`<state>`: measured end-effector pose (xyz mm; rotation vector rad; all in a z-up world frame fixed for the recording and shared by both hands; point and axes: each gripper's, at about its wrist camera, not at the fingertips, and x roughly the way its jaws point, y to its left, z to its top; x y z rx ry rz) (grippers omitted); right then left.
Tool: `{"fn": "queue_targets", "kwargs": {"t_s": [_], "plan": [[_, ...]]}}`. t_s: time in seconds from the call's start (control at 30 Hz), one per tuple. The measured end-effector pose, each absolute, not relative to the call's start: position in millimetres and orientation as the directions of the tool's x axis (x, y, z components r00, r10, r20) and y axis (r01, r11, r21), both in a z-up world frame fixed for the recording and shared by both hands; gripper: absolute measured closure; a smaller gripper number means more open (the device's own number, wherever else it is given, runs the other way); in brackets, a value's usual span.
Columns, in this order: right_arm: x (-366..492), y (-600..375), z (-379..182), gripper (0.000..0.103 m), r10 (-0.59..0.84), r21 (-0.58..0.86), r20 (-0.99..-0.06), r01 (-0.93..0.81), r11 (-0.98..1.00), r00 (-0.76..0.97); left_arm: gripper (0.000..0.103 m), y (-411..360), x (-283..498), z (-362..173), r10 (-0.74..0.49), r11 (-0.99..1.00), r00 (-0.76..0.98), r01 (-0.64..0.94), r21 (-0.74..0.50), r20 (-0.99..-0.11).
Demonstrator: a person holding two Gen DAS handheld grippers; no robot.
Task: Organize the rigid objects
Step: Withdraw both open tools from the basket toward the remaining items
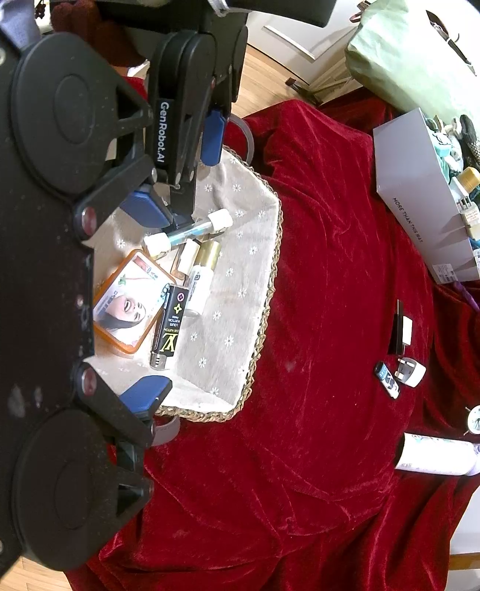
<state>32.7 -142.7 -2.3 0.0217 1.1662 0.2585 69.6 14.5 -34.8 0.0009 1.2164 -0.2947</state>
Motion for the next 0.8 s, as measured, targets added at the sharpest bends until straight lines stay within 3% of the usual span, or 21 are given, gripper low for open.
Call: {"fn": "queue_targets", "kwargs": {"t_s": [0.8], "plan": [[35.1,-137.3,5.5,0.014,0.216,0.138,-0.89,-0.216,0.967,0.401,0.039,26.9,78.1,-20.2,-0.254,0.959,0.368,0.217,-0.183,-0.895]]}}
